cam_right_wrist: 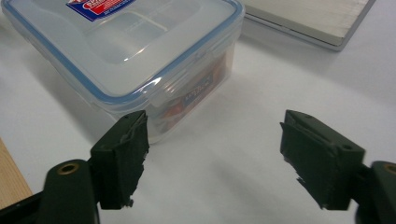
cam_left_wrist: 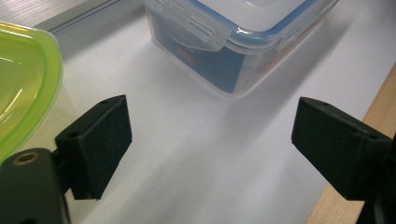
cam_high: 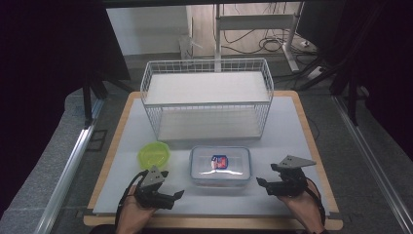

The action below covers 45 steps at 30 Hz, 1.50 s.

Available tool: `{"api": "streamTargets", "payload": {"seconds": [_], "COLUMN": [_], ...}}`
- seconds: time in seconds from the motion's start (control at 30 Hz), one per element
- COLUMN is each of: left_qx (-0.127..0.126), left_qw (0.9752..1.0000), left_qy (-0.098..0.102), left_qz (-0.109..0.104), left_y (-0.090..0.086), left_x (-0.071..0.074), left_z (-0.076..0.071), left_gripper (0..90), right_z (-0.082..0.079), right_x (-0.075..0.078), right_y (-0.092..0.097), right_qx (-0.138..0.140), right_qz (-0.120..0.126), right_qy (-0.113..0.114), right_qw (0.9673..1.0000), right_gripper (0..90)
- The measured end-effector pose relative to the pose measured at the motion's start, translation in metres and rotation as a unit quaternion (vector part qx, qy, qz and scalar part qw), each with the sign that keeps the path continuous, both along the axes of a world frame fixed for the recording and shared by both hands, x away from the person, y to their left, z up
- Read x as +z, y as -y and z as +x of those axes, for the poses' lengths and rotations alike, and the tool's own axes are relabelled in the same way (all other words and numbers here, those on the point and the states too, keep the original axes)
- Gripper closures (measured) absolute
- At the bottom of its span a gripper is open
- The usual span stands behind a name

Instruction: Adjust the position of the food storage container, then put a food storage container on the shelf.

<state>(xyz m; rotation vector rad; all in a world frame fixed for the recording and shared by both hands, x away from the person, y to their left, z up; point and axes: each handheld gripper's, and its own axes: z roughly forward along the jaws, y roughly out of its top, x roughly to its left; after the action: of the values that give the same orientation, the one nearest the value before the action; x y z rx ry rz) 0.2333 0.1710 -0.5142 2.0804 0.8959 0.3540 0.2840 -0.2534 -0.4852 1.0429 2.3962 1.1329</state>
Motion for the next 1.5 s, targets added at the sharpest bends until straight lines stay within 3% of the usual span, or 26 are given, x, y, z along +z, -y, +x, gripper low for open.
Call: {"api": "streamTargets", "payload": {"seconds": [0.17, 0.37, 0.47, 0.67, 0.8, 0.97, 1.27, 1.5], "left_qx": [-0.002, -0.012, -0.014, -0.023, -0.027, -0.019, -0.023, -0.026], "left_qw": [1.0, 0.9995, 0.9998, 0.9991, 0.9992, 0.999, 0.9968, 0.9943], "left_qy": [0.007, 0.028, 0.01, -0.02, -0.019, -0.033, -0.063, -0.086], "left_qz": [-0.004, 0.01, 0.004, -0.03, -0.023, -0.023, -0.045, -0.057], "left_y": [-0.002, 0.004, 0.005, 0.009, 0.017, 0.023, 0.035, 0.043], "left_x": [-0.002, -0.002, 0.002, 0.012, 0.019, 0.021, 0.018, 0.014], "left_z": [0.002, 0.003, 0.006, 0.015, 0.022, 0.032, 0.056, 0.072], "left_gripper": [7.5, 7.6, 8.1, 8.5, 10.4, 8.6, 5.5, 4.9], "right_z": [0.002, 0.002, 0.001, 0.003, 0.006, 0.009, 0.018, 0.036], "right_x": [-0.002, 0.0, 0.001, 0.002, 0.006, 0.008, 0.011, 0.007], "right_y": [-0.001, 0.0, 0.0, -0.001, -0.003, -0.009, -0.029, -0.039], "right_qx": [-0.002, -0.002, 0.0, 0.0, -0.002, 0.012, 0.041, 0.046], "right_qz": [0.001, 0.012, 0.005, 0.005, 0.02, 0.028, 0.022, 0.026], "right_qy": [-0.01, -0.016, -0.011, -0.015, -0.025, -0.039, -0.047, -0.075], "right_qw": [1.0, 0.9998, 0.9999, 0.9999, 0.9995, 0.9988, 0.9978, 0.9958], "right_gripper": [17.8, 17.3, 17.3, 17.3, 15.8, 10.1, 11.2, 14.1]}}
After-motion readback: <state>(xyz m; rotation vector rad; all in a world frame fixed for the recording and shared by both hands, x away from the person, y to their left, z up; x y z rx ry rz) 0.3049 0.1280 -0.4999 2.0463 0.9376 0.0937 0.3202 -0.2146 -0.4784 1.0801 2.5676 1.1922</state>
